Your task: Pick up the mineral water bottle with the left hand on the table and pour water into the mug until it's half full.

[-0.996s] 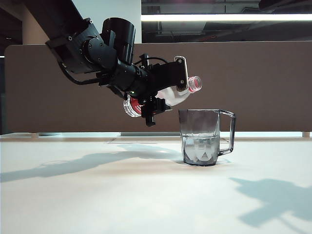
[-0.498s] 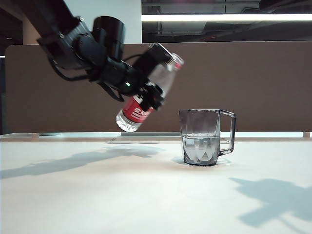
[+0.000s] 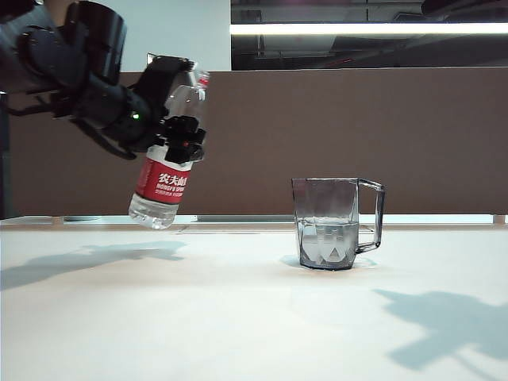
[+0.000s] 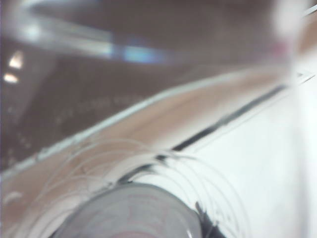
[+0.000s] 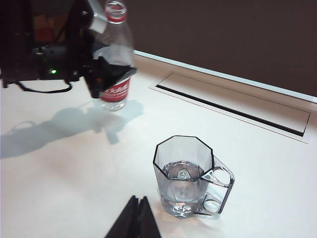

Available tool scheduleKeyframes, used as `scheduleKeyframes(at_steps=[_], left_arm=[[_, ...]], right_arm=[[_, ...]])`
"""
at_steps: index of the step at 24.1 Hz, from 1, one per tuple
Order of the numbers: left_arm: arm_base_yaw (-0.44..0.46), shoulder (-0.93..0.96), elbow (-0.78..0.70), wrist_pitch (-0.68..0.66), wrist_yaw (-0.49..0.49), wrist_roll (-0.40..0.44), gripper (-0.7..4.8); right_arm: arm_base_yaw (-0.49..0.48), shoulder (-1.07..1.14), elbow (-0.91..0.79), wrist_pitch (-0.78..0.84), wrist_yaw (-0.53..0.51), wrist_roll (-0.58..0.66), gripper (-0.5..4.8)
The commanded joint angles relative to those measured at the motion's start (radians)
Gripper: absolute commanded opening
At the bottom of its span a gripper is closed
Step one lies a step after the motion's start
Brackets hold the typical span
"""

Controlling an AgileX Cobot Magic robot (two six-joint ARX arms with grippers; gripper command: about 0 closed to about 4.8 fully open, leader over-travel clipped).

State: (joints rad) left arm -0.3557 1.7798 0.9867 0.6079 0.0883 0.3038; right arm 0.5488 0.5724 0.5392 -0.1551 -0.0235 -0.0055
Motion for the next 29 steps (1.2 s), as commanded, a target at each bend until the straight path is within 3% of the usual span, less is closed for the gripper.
scheduleKeyframes(at_steps=[1,4,8,15,29], left_arm=[[0.001,-0.055,-0.066,0.037,0.006,-0.141,2.41],[0.001,-0.085,-0.128,0.053,0.006,-0.217,2.41],[0.001,-0.095,-0.241,0.227,0.006,-0.317,2.41],[0.000,-0.095,-0.375,0.405,0.006,-0.322,2.41],[0.000,-0.094,-0.385,0.470,0.005,-0.316,2.41]], right_arm=[[0.000,-0.004,0.006,0.025,0.002,-0.003,-0.02],[0.000,-0.004,0.006,0.025,0.002,-0.003,-0.01],[0.000,-0.004,0.006,0.024,0.001,-0.003,-0.01],[0.000,-0.004,0.006,0.024,-0.002,-0.003,-0.01],[0.000,-0.004,0.006,0.024,-0.002,-0.003,-0.02]])
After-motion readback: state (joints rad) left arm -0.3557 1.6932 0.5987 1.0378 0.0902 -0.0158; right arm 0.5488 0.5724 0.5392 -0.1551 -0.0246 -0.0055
